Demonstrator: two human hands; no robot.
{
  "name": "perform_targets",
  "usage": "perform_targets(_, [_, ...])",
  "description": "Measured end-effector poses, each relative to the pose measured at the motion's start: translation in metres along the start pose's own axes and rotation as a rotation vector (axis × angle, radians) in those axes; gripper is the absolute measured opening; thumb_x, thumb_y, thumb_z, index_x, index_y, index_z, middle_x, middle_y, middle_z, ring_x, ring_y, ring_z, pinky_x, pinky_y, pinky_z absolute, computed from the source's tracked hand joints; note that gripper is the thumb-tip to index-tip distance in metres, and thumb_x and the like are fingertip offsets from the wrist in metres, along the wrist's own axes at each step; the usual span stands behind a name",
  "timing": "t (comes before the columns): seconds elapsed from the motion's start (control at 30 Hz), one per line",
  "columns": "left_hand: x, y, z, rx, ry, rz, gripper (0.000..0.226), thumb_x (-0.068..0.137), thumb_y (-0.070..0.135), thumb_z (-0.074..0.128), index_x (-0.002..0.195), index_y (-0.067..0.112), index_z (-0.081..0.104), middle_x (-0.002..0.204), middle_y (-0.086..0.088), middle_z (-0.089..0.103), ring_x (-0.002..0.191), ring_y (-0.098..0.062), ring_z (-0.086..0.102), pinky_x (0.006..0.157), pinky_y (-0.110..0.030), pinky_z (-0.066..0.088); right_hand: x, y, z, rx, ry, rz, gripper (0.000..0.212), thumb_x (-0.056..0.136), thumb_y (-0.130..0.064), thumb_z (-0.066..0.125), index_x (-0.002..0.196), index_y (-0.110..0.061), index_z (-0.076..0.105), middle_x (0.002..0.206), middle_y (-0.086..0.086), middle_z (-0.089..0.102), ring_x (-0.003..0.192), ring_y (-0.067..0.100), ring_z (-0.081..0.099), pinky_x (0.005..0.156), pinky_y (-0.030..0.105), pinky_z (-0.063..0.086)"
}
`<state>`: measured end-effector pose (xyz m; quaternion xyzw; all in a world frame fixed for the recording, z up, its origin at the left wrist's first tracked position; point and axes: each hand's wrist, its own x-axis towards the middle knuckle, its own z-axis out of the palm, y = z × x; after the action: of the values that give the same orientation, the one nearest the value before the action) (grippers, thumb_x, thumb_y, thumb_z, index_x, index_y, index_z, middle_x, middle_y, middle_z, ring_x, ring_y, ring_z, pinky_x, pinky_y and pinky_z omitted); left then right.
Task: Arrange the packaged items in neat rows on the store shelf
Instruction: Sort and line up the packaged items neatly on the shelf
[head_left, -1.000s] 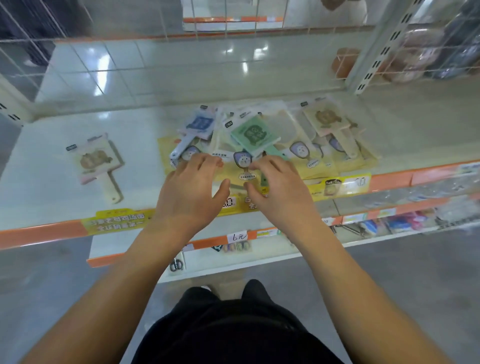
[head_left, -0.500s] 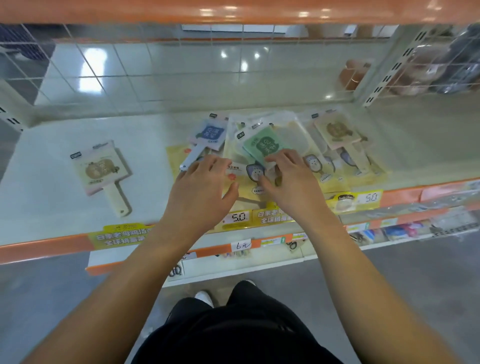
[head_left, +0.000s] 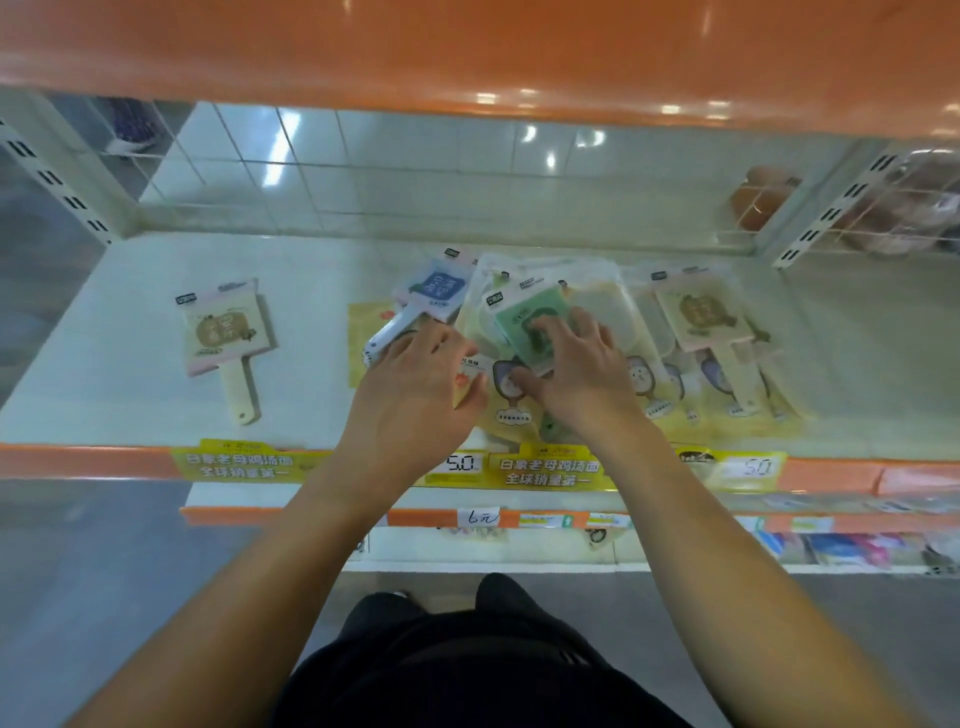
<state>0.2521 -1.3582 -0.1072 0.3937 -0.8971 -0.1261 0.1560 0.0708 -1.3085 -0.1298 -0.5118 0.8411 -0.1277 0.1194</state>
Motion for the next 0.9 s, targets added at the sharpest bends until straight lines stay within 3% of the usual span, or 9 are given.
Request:
perform_targets(0.4, [-0.011, 0.017, -0.003, 0.027, 0.101, -0.128, 0.027, 0.091, 0.036, 0.056, 0.11, 0.018, 0.064, 0.115, 0.003, 0.062, 0.102, -0.023, 0.06, 0.076, -0.035, 0.049, 0.001, 0.01, -0.003, 0.075, 0.072, -0.056, 0.056, 0.08, -0.049, 0.07, 0.13, -0.03, 0.053, 0.139, -0.003, 0.041, 0.126, 0.03, 0.033, 0.104, 0.041, 0.031])
perform_targets(0.63, [-0.028, 0.006, -0.006, 0.035, 0.136, -0.186, 0.048, 0.088, 0.05, 0.037, 0.107, 0.016, 0.065, 0.112, -0.002, 0.063, 0.095, -0.027, 0.062, 0.071, -0.041, 0.054, -0.004, -0.016, 0.002, 0.201, 0.119, -0.203, 0.052, 0.08, -0.045, 0.069, 0.126, -0.026, 0.056, 0.135, -0.003, 0.044, 0.122, 0.029, 0.034, 0.099, 0.036, 0.039])
perform_targets(0.73, [-0.035, -0.007, -0.01, 0.031, 0.148, -0.238, 0.039, 0.088, 0.043, 0.046, 0.107, 0.016, 0.065, 0.112, -0.003, 0.062, 0.097, -0.028, 0.062, 0.072, -0.042, 0.054, -0.005, -0.031, 0.007, 0.198, 0.104, -0.269, 0.052, 0.079, -0.047, 0.07, 0.125, -0.027, 0.056, 0.134, -0.005, 0.043, 0.122, 0.027, 0.034, 0.097, 0.03, 0.038])
perform_targets(0.9, [-0.05, -0.034, -0.024, 0.036, 0.162, -0.296, 0.036, 0.088, 0.042, 0.048, 0.108, 0.016, 0.064, 0.114, -0.001, 0.061, 0.099, -0.027, 0.061, 0.072, -0.039, 0.053, -0.009, -0.064, 0.02, 0.18, 0.072, -0.335, 0.054, 0.079, -0.05, 0.069, 0.127, -0.028, 0.055, 0.135, -0.006, 0.042, 0.123, 0.024, 0.032, 0.098, 0.035, 0.042])
